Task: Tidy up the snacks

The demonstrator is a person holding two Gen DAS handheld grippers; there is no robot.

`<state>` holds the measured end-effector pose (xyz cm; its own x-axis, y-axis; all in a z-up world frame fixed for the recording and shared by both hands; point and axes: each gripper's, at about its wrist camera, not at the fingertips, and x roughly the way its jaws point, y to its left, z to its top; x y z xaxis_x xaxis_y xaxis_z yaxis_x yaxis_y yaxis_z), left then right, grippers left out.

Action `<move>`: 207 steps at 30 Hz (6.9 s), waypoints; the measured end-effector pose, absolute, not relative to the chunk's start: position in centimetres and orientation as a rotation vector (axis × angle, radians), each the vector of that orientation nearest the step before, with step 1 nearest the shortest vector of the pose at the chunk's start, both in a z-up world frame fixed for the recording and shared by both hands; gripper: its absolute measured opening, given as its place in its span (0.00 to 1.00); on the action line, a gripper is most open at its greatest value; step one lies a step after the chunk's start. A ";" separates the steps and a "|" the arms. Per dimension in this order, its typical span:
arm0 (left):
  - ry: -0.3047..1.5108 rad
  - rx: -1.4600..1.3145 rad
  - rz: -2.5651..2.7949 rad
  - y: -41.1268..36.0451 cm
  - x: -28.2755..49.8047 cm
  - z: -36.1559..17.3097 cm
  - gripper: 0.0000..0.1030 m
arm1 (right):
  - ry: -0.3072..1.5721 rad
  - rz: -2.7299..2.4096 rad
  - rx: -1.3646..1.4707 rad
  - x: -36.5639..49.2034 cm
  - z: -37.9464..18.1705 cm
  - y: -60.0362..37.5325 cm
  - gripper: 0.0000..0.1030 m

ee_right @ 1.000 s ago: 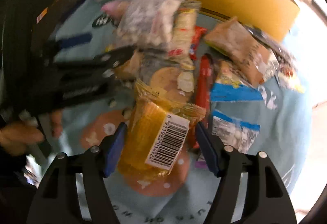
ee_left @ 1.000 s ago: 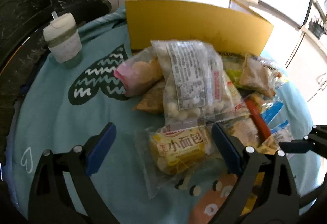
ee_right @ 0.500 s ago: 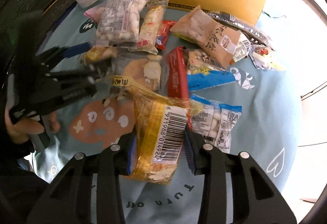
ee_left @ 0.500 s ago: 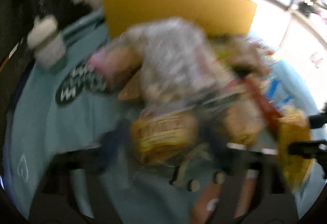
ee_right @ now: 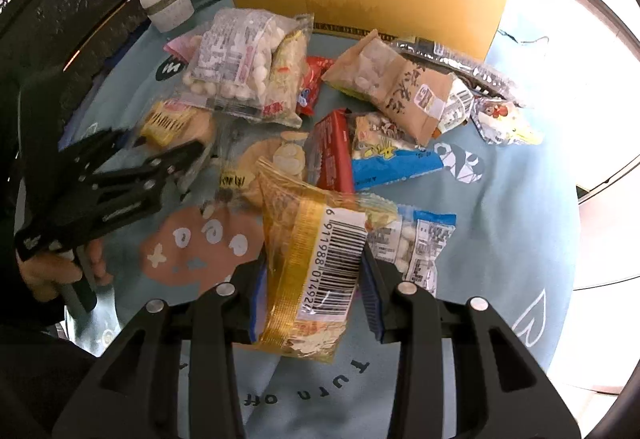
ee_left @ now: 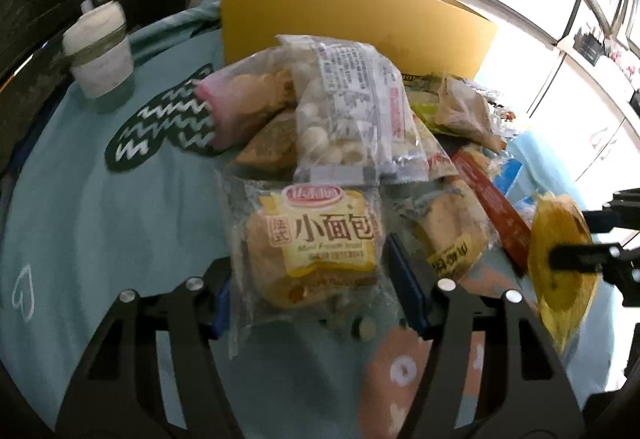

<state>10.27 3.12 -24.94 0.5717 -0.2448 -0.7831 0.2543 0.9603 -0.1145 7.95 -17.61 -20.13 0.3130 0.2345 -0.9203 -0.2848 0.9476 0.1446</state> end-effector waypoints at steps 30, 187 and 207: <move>0.761 0.026 -0.271 3.3 5.6 -14.2 0.63 | 1.041 0.339 0.071 6.2 -13.4 -21.1 0.38; 0.654 0.024 -0.316 -1.7 11.1 -3.0 0.63 | 0.769 0.263 0.054 9.8 -1.1 -23.8 0.48; 0.554 0.085 -0.197 -5.2 30.8 2.4 0.98 | 0.790 0.208 0.042 30.9 2.8 -23.6 0.68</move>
<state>30.81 -5.25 2.38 0.8318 -0.1632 -0.5305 0.2088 0.9776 0.0267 30.91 -23.58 2.78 0.6843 0.2013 -0.7008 -0.1701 0.9787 0.1150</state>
